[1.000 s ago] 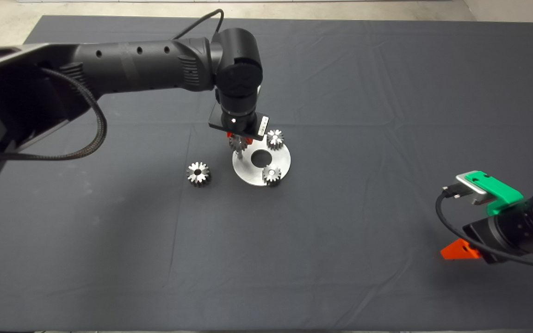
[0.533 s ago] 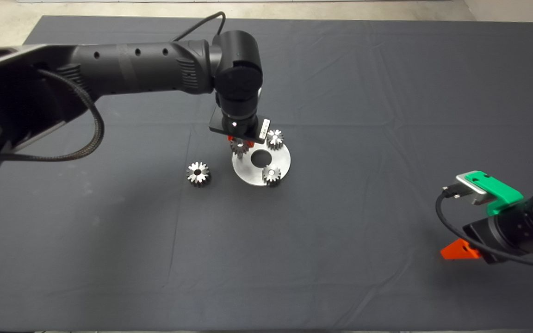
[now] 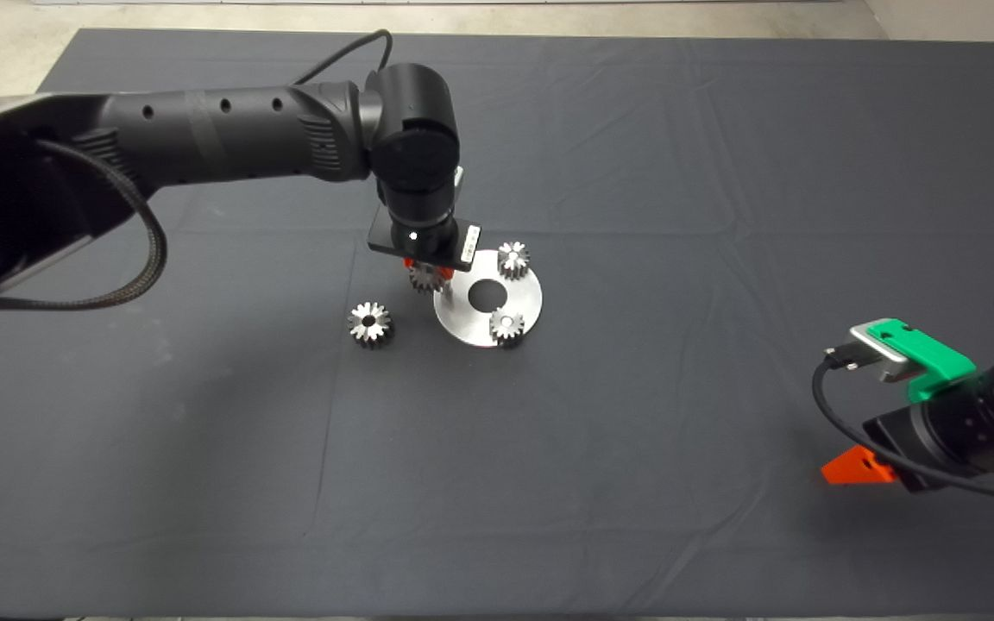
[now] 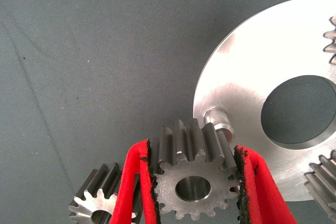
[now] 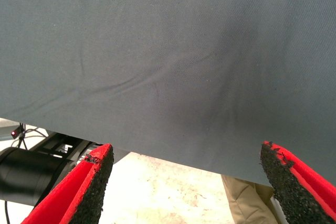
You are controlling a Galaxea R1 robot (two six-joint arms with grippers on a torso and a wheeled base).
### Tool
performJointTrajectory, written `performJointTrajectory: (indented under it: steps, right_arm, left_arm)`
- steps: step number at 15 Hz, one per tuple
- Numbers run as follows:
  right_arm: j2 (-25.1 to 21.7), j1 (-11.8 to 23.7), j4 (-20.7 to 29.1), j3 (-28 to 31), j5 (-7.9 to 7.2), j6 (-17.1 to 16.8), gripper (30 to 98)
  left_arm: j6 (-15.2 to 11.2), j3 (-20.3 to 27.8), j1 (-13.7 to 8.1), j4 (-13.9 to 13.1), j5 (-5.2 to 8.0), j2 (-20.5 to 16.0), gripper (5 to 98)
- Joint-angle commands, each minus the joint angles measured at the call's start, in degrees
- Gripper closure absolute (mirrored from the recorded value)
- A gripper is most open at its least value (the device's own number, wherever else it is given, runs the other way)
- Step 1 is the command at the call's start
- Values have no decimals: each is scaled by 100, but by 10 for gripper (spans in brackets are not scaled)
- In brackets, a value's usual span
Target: Remove an incorrectly installed larger gear and replace it with the correct smaller gear
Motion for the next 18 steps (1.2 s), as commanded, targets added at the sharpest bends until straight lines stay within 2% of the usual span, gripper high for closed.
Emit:
performJointTrajectory:
  steps: [1,9,13,18]
  right_arm:
    - [30,101,162,8,-411,35,546]
    - [-5,110,162,26,-411,33,546]
    - [4,110,162,26,-411,35,546]
    - [-5,110,162,44,-420,27,546]
  left_arm:
    - [-46,64,-116,-26,363,124,817]
    - [-28,-252,-152,-18,363,361,817]
    - [16,-446,-101,-9,363,362,818]
    - [60,-455,-81,35,371,327,817]
